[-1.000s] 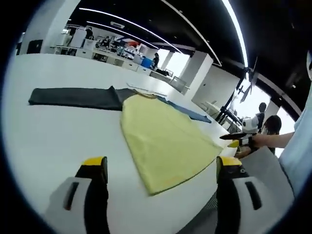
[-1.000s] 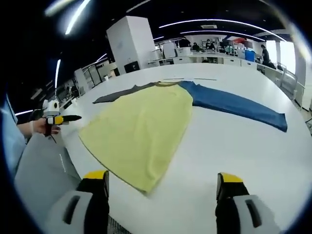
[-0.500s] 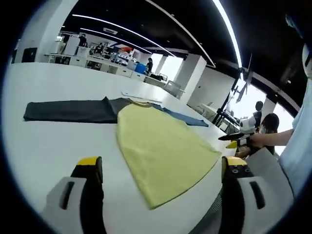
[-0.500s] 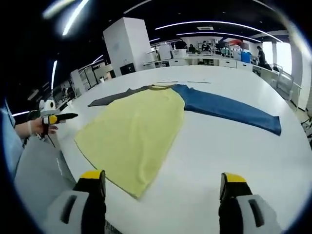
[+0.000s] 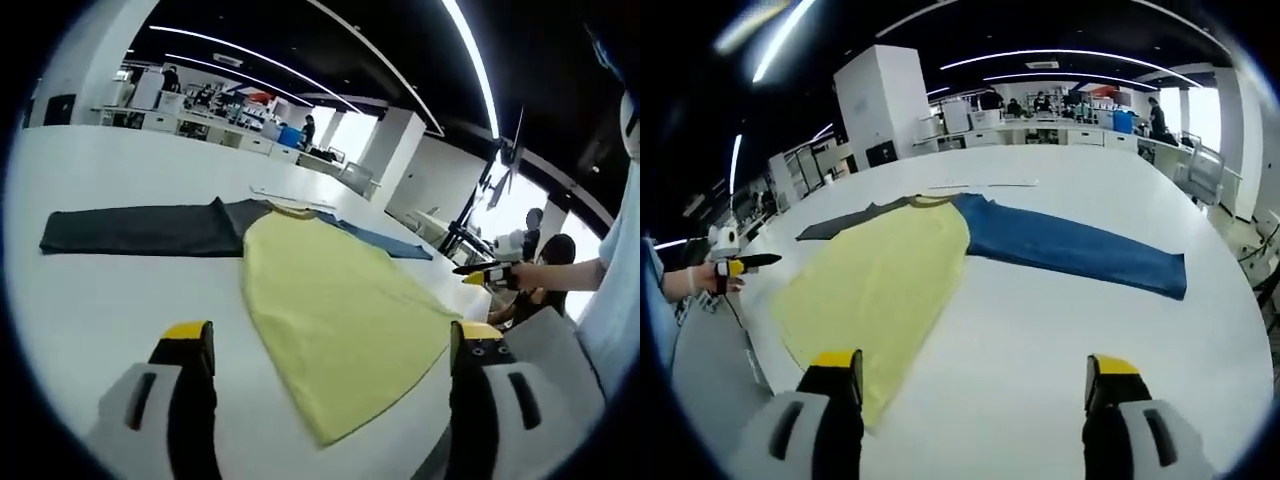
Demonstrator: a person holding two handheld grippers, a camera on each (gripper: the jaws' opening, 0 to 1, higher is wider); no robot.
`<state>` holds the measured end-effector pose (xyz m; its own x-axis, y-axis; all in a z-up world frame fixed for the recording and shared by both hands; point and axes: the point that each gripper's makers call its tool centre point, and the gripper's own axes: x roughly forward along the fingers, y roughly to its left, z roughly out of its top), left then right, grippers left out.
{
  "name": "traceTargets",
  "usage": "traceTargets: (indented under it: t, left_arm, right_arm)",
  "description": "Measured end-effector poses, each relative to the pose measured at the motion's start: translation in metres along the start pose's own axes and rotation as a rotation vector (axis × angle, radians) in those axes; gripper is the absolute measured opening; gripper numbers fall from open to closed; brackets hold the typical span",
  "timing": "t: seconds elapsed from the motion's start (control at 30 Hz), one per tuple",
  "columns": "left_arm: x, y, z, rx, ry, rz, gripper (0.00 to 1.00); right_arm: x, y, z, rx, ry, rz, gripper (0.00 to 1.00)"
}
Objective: Fold the garment on the visible template until the final outline fits inside the template.
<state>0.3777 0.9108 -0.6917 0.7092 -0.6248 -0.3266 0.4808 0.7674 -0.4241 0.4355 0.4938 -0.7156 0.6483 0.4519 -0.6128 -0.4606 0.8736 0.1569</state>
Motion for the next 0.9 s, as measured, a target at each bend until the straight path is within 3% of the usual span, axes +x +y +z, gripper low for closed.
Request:
traceTargets:
  t: [0.07,0.17,0.3,0.4,0.73,0.9]
  left_arm:
    - [0.001,0.001,0.002,-0.009,-0.003,0.0,0.93]
    - [0.002,0.003,0.008,-0.015,-0.021,0.009,0.91]
    - [0.004,0.009,0.009,-0.03,-0.023,0.024,0.89]
    - [0.004,0.013,0.008,-0.03,-0.017,0.036,0.89]
    - [-0.001,0.024,0.007,-0.044,-0.008,0.069,0.87]
    - [-0.005,0.029,0.011,-0.058,-0.033,0.086,0.83]
  right_arm:
    - [0.002,-0.011,0.006,0.005,-0.012,-0.017,0.86]
    - [0.002,-0.046,0.022,0.037,-0.056,-0.106,0.78]
    - [0.003,-0.087,0.04,0.099,-0.1,-0.174,0.78]
    - [0.008,-0.105,0.048,0.071,-0.084,-0.184,0.77]
    - [0.023,-0.161,0.042,0.145,-0.051,-0.256,0.72]
    - [0.026,-0.177,0.035,0.236,-0.056,-0.288,0.57]
